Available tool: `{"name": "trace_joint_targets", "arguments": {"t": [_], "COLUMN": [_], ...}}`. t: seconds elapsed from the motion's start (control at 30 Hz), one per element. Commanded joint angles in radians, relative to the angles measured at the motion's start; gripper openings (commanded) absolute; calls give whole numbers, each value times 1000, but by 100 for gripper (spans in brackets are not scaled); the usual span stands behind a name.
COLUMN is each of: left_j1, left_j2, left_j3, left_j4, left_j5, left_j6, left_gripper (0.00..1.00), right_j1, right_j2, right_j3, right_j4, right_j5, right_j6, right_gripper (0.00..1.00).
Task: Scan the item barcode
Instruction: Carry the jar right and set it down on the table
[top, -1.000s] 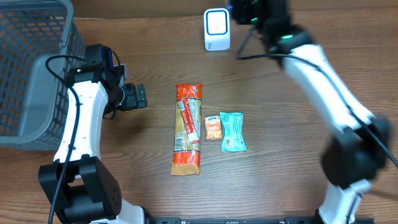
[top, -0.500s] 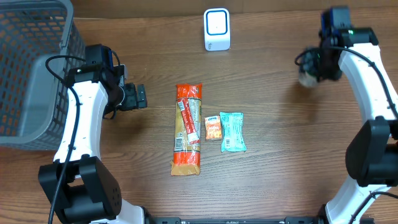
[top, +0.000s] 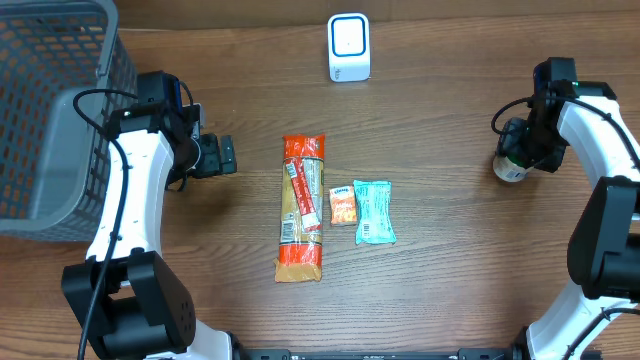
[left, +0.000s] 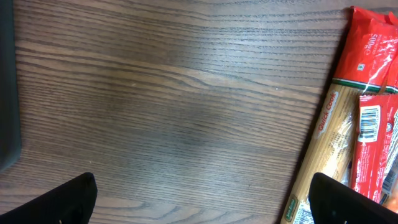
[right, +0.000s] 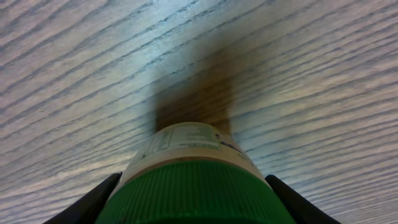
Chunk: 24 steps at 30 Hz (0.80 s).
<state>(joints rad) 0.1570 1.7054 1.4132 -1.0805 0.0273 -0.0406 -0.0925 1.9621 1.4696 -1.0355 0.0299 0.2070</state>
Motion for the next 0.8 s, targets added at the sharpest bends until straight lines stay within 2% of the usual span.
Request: {"name": "trace_joint_targets", "arguments": {"t": [0.0, 0.07, 0.1, 0.17, 0.2, 0.23, 0.57, 0.77], "left_j1": [0, 0, 0, 0, 0, 0, 0, 0], "left_j2": [-23, -23, -23, -23, -23, -23, -23, -23], "left_j3": [13, 13, 13, 13, 13, 13, 13, 13], "left_j4": [1, 1, 1, 1, 1, 1, 1, 1], "left_j5": [11, 11, 11, 11, 11, 11, 11, 11], "left_j6": [26, 26, 26, 26, 26, 26, 26, 26], "left_gripper": [100, 100, 100, 100, 100, 100, 100, 100], "right_j1": [-2, -2, -2, -2, -2, -2, -2, -2], "right_j2": [-26, -26, -26, -26, -26, -26, -27, -89], "right_j3": [2, 2, 2, 2, 2, 2, 5, 124], "right_j4": [10, 13, 14, 13, 12, 12, 16, -55], "right_j5": [-5, -5, -5, -5, -5, -6, -5, -6], "right_j6": [-8, -8, -7, -7, -7, -7, -6, -2], "right_gripper": [44, 45, 53, 69, 97, 100, 100, 100]}}
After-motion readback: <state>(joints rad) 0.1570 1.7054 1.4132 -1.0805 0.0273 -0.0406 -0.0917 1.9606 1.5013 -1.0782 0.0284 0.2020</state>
